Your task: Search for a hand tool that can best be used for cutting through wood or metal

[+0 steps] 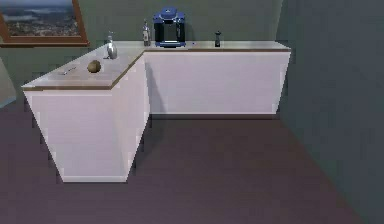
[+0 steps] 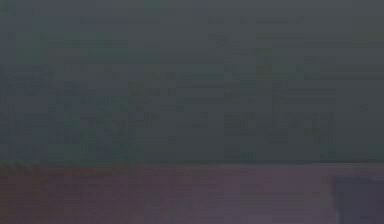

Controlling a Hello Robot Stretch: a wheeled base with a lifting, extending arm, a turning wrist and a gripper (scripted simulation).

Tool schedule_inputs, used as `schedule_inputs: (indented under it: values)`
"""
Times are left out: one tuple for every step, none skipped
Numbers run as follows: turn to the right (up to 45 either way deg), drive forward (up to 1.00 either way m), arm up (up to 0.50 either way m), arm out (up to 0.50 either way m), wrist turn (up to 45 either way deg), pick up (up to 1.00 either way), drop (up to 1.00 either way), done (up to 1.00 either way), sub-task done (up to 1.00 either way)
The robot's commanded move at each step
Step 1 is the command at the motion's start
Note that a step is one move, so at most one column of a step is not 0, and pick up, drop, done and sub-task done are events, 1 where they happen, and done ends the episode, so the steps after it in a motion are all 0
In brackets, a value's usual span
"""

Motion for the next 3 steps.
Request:
schedule_inputs:
  values:
    - [9.0,0.00,0.00,0.00,0.0,0.00,0.00,0.00,0.00]
    - [0.0,0.15,0.00,0.00,0.0,0.00,0.00,0.00,0.00]
    - [-45.0,0.00,0.00,0.00,0.0,0.00,0.00,0.00,0.00]
